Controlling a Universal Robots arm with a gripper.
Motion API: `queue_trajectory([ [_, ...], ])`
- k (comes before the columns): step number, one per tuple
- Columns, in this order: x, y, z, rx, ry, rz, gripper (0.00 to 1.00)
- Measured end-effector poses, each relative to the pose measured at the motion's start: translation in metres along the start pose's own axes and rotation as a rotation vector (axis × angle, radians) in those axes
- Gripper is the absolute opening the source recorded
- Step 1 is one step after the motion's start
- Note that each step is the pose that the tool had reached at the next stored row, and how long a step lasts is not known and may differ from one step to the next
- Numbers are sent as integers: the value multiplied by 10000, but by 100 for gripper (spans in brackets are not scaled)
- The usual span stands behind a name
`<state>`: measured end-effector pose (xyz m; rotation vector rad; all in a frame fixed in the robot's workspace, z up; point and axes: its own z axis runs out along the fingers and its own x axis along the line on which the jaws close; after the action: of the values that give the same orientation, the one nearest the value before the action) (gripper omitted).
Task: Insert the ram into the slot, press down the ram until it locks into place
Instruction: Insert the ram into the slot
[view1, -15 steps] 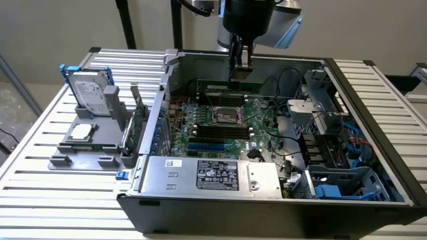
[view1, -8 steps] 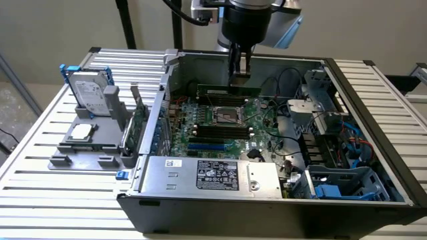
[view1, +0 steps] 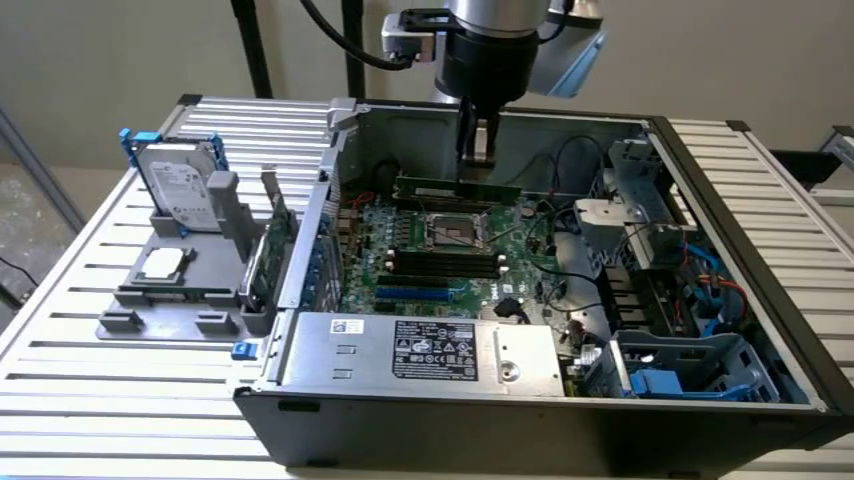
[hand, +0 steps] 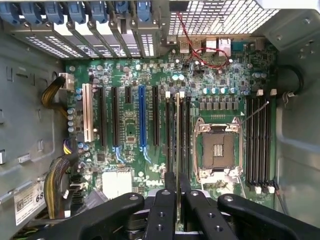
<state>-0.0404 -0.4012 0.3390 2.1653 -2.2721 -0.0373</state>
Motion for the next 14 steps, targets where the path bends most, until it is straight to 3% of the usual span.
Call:
queue_trajectory([
  [5,-43,-1,91,11,25,-1,13],
  [14,-63,-3,255,90,82,-29,13],
])
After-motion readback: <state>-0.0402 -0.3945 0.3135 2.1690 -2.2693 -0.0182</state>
